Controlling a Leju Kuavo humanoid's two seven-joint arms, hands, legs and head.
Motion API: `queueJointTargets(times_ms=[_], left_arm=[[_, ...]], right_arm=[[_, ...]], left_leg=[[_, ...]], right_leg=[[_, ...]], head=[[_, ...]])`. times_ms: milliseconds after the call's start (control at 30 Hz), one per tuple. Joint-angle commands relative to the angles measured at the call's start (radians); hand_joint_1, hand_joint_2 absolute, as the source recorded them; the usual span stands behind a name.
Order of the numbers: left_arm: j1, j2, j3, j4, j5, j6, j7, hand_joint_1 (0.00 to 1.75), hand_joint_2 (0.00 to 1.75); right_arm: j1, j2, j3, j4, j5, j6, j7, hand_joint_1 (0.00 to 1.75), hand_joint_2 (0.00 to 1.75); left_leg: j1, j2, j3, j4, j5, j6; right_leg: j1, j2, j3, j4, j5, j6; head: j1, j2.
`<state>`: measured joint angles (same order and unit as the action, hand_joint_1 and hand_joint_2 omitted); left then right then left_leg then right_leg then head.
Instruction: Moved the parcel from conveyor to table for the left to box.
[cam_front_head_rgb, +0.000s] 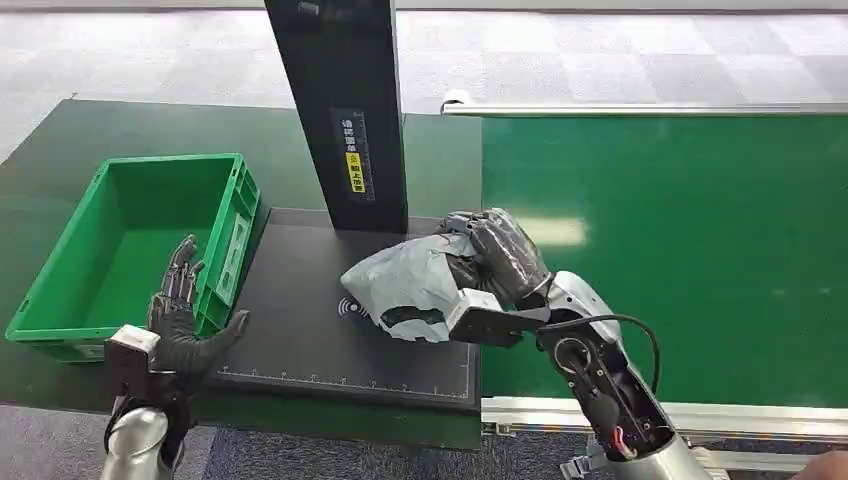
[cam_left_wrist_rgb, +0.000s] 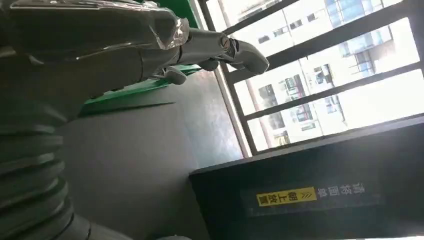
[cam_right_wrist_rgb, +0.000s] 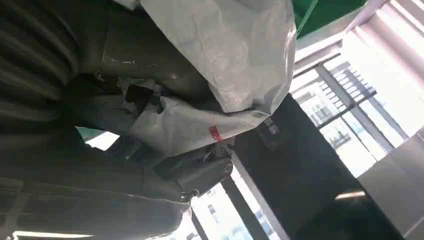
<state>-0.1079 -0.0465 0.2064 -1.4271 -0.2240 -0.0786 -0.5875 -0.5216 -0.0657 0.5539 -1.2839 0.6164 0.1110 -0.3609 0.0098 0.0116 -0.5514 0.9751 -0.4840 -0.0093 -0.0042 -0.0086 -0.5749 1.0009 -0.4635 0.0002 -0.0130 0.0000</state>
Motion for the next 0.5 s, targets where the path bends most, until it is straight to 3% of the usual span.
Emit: queueJointTargets(times_ms=[33, 67, 167, 267, 300, 500], left_arm=[[-0.05, 0.025, 0.023, 0.095, 0.005, 0.004, -0.001, 0.0, 1.75], [-0.05, 0.026, 0.022, 0.098, 0.005, 0.004, -0.001, 0.0, 1.75], [-0.13, 0.032, -0.023, 0.21, 0.001, -0.014, 0.013, 0.0, 1.75], [-0.146, 0.032, -0.041, 0.228, -0.006, -0.002, 0.013, 0.0, 1.75], [-0.144, 0.033, -0.046, 0.226, -0.006, -0.001, 0.013, 0.0, 1.75], [-0.164, 0.03, -0.071, 0.241, -0.011, -0.011, 0.032, 0.0, 1.75]], right_arm=[[-0.117, 0.086, 0.091, 0.288, -0.008, -0.015, 0.003, 1.75, 1.75], [-0.129, 0.117, 0.103, 0.332, -0.016, 0.064, 0.019, 1.75, 1.75], [-0.185, 0.279, 0.148, 0.589, -0.01, 0.05, 0.052, 1.75, 1.75], [-0.203, 0.305, 0.161, 0.685, -0.037, 0.035, 0.028, 1.75, 1.75], [-0.211, 0.308, 0.166, 0.715, -0.045, 0.035, 0.03, 0.0, 1.75], [-0.195, 0.3, 0.113, 0.737, -0.119, 0.011, 0.037, 0.0, 1.75]], left_leg=[[0.0, 0.002, 0.002, -0.002, 0.001, 0.0], [0.0, 0.001, 0.002, -0.001, 0.0, 0.0], [0.0, 0.004, 0.002, -0.001, 0.0, 0.0], [0.0, 0.002, 0.003, -0.002, 0.001, -0.001], [0.0, 0.001, 0.002, -0.001, 0.001, 0.0], [0.0, -0.002, 0.002, -0.002, 0.001, 0.0]], right_leg=[[0.0, 0.004, 0.001, -0.001, 0.001, 0.0], [0.0, 0.002, 0.001, -0.001, 0.001, 0.0], [0.0, 0.005, 0.001, 0.0, 0.001, 0.0], [0.0, 0.003, 0.001, 0.0, 0.001, 0.0], [0.0, 0.002, 0.001, 0.0, 0.001, 0.0], [0.001, 0.0, 0.002, -0.001, 0.001, 0.001]], head=[[0.0, 0.0], [0.0, 0.0], [0.001, 0.0], [0.001, 0.0], [0.0, 0.0], [0.001, 0.0]])
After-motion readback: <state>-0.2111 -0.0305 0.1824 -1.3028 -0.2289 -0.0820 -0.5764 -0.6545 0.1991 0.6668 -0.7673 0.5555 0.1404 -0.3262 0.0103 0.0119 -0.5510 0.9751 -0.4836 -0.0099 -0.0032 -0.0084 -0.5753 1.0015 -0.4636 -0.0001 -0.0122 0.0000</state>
